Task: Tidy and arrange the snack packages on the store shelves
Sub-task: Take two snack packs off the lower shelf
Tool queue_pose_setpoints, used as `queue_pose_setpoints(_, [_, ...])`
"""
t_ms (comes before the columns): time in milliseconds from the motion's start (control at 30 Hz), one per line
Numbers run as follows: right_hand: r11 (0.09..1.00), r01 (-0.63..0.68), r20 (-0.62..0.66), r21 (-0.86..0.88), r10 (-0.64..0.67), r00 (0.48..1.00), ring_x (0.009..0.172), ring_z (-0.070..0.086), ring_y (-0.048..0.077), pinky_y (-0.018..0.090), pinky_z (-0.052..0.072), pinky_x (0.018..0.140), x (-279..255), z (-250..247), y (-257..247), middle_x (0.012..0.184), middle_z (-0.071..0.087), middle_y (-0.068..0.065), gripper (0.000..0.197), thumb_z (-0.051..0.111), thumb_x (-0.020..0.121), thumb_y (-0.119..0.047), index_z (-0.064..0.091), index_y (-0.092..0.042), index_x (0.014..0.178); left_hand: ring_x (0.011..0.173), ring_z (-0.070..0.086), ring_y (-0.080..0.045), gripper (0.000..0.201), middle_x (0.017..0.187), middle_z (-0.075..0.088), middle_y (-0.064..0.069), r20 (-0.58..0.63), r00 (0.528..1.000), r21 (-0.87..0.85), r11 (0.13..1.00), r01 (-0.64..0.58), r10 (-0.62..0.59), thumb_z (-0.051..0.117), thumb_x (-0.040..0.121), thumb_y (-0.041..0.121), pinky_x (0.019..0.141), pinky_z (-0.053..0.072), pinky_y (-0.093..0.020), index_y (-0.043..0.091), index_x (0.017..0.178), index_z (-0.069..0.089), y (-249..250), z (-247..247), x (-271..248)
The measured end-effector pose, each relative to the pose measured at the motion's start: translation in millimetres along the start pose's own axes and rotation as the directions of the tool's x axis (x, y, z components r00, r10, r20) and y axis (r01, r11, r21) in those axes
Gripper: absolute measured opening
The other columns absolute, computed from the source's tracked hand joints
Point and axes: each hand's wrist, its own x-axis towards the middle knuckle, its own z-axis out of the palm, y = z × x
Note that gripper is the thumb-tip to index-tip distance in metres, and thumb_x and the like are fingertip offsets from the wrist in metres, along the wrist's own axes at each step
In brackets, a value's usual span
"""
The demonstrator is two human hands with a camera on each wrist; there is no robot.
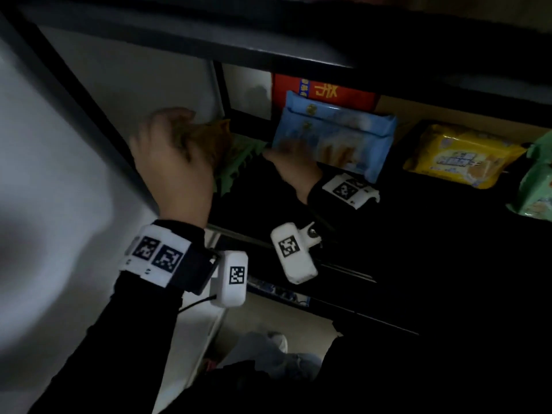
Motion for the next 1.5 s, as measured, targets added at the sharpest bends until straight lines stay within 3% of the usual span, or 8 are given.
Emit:
queue_pose_setpoints(133, [0.885, -0.43, 0.27, 0.179, 0.376, 0.886, 0.109, 0.053, 0.025, 0.032, 0.039, 0.083, 7, 39, -10, 0.121, 0.055, 0.004, 0.05, 0.063, 0.088, -0.038, 0.048, -0.015, 0.131, 0.124, 0.046, -0.033, 0.044, 0.137, 0.048, -0.021, 0.349, 0.898, 0.188, 0.959, 0.212, -0.268, 0.051, 0.093, 0.01, 0.098, 0.034, -0.033, -0.001, 0.135, 0.044, -29, 7, 13])
queue_pose_setpoints(367, [0.804, -0.506, 0.239, 0.312, 0.449, 0.861, 0.109, 0.055, 0.027, 0.035, 0.048, 0.072, 21, 63, -19, 0.128, 0.056, 0.01, 0.047, 0.063, 0.087, -0.031, 0.052, -0.013, 0.129, 0.11, 0.057, -0.036, 0.047, 0.121, 0.06, -0.022, 0.502, 0.729, 0.257, 0.885, 0.388, -0.466, 0.051, 0.096, 0.039, 0.081, 0.043, -0.035, -0.001, 0.121, 0.049, -43, 31, 28])
queue_pose_setpoints(533, [0.783, -0.48, 0.217, 0.395, 0.428, 0.877, 0.117, 0.053, 0.029, 0.039, 0.052, 0.083, 22, 50, -8, 0.129, 0.055, 0.012, 0.046, 0.063, 0.088, -0.015, 0.049, -0.009, 0.132, 0.11, 0.058, -0.034, 0.016, 0.117, 0.061, -0.023, 0.501, 0.727, 0.02, 0.846, 0.532, -0.469, 0.048, 0.098, 0.013, 0.086, 0.043, -0.03, 0.002, 0.101, 0.059, -59, 36, 34])
queue_pose_setpoints(600, [0.794, -0.451, 0.195, 0.407, 0.407, 0.892, 0.112, 0.055, 0.027, 0.037, 0.053, 0.078, 20, 40, 0, 0.125, 0.057, 0.013, 0.042, 0.061, 0.088, -0.011, 0.051, -0.008, 0.129, 0.116, 0.057, -0.032, 0.024, 0.125, 0.059, -0.02, 0.551, 0.665, -0.082, 0.761, 0.643, -0.503, 0.061, 0.092, 0.009, 0.098, 0.047, -0.038, 0.004, 0.115, 0.055, -60, 34, 32])
queue_pose_setpoints(800, [0.834, -0.406, 0.223, 0.374, 0.344, 0.912, 0.11, 0.061, 0.034, 0.048, 0.049, 0.096, 8, 0, 12, 0.12, 0.064, 0.017, 0.038, 0.055, 0.086, -0.004, 0.058, -0.007, 0.124, 0.105, 0.067, -0.017, 0.056, 0.118, 0.069, 0.0, 0.815, 0.43, -0.187, 0.527, 0.829, -0.387, 0.076, 0.079, 0.024, 0.08, 0.058, -0.035, 0.016, 0.13, 0.055, -30, 21, 5])
queue_pose_setpoints(1000, [0.854, -0.335, 0.275, 0.398, 0.237, 0.932, 0.116, 0.056, 0.041, 0.054, 0.043, 0.102, -30, -48, 21, 0.126, 0.058, 0.025, 0.046, 0.043, 0.084, 0.007, 0.053, 0.0, 0.128, 0.108, 0.066, -0.02, 0.095, 0.125, 0.064, -0.002, 0.773, 0.516, -0.365, 0.406, 0.838, -0.369, 0.08, 0.059, 0.029, 0.083, 0.057, -0.042, 0.022, 0.142, 0.035, 17, 12, -56])
queue_pose_setpoints(1133, [0.822, -0.338, 0.368, 0.458, 0.17, 0.914, 0.118, 0.054, 0.042, 0.057, 0.041, 0.102, -67, -68, 31, 0.128, 0.056, 0.026, 0.043, 0.046, 0.09, -0.001, 0.049, -0.004, 0.133, 0.105, 0.067, -0.021, 0.079, 0.12, 0.067, -0.002, 0.718, 0.589, -0.492, 0.327, 0.807, -0.372, 0.076, 0.066, 0.023, 0.076, 0.059, -0.036, 0.024, 0.135, 0.038, 49, -11, -110])
queue_pose_setpoints(1500, [0.852, -0.425, 0.672, 0.306, 0.123, 0.731, 0.112, 0.06, 0.035, 0.049, 0.048, 0.099, -192, -1, 81, 0.126, 0.059, 0.022, 0.039, 0.055, 0.092, -0.007, 0.051, 0.001, 0.13, 0.085, 0.072, -0.023, 0.083, 0.112, 0.069, -0.007, 0.428, 0.577, -0.573, 0.285, 0.768, -0.696, 0.072, 0.075, 0.008, 0.054, 0.055, -0.028, 0.015, 0.146, 0.029, 35, -159, -291])
